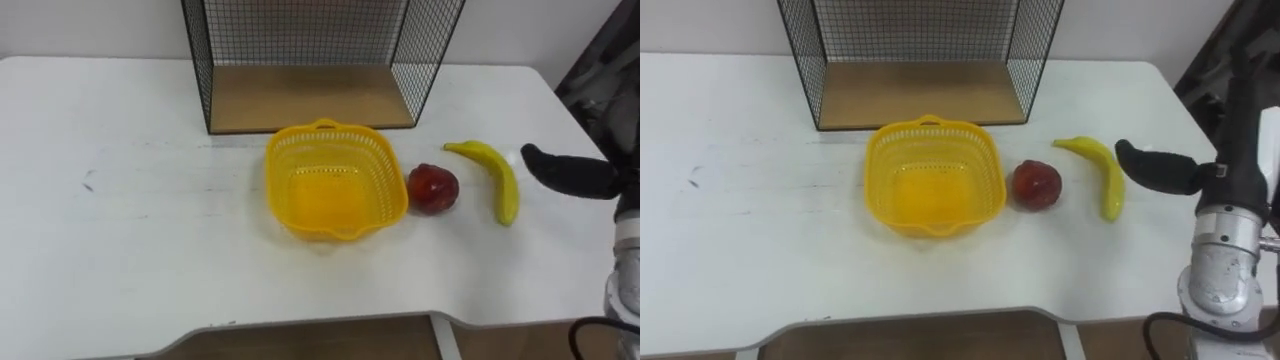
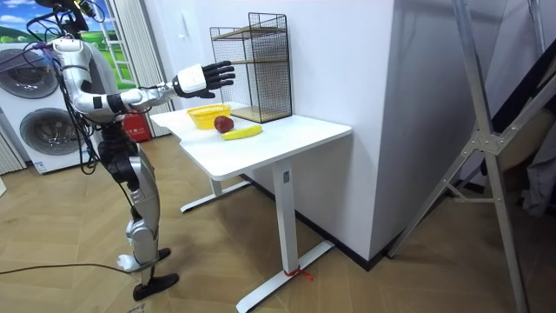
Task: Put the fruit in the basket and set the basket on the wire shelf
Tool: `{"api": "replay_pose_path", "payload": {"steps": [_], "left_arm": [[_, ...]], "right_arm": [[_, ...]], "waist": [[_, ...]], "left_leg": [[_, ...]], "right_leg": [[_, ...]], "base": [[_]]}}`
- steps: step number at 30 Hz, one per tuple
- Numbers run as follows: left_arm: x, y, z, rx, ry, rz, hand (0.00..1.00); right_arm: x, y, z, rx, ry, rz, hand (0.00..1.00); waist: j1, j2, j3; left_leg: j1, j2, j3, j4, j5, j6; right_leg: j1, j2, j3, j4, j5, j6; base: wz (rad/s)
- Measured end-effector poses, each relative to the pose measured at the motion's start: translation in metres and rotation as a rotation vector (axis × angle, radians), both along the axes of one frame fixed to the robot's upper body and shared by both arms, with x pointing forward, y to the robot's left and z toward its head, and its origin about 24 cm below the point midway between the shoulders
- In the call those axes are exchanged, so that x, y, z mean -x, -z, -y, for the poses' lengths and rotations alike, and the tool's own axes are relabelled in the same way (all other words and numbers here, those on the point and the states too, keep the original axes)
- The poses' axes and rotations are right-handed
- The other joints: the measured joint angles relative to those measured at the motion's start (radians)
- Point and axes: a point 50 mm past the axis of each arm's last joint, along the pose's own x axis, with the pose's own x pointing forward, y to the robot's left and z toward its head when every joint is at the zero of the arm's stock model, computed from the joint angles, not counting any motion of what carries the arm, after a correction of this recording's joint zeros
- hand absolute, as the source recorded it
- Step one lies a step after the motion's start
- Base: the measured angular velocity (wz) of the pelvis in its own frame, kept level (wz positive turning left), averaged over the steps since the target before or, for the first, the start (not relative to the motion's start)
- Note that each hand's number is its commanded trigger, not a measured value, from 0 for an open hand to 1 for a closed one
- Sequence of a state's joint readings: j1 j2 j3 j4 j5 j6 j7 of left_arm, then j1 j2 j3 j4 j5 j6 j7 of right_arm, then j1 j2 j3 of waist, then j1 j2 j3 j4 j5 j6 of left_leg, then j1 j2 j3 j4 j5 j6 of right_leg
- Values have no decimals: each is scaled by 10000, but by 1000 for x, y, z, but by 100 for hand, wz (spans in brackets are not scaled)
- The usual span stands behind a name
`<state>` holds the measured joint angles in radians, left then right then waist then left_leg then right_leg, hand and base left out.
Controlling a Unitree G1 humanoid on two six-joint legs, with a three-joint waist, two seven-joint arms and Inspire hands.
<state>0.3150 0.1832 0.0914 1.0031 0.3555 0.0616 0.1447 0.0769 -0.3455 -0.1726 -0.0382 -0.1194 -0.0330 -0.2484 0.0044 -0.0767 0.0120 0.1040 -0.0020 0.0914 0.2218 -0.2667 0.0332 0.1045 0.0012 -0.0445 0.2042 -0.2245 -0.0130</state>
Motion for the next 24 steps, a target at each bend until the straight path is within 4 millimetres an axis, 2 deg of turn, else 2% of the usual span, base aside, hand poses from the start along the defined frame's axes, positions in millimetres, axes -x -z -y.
{"api": "replay_pose_path", "payload": {"steps": [3,16,21,24], "left_arm": [[0,0,0,4,49,-47,0],[-1,1,3,84,322,-132,0],[-6,1,2,61,402,18,0],[-5,1,2,83,395,-23,0]], "right_arm": [[-5,5,-4,15,-461,-427,0],[-8,14,-12,150,-1475,-1277,0],[-7,31,-13,97,-1784,-2146,0],[-7,34,-13,137,-1830,-2328,0]], "waist": [[9,-8,-6],[96,-70,-69],[246,-150,-44],[297,-165,-47]], "left_leg": [[-61,-7,-114,13,11,-17],[-30,20,-152,13,27,-45],[91,25,-137,12,30,-50],[63,18,-139,36,30,-49]], "right_leg": [[-15,-9,-123,-7,5,-7],[29,16,-159,-17,19,-30],[74,16,-165,-5,19,-31],[59,6,-196,10,20,-31]], "base": [[11],[1],[0],[0]]}}
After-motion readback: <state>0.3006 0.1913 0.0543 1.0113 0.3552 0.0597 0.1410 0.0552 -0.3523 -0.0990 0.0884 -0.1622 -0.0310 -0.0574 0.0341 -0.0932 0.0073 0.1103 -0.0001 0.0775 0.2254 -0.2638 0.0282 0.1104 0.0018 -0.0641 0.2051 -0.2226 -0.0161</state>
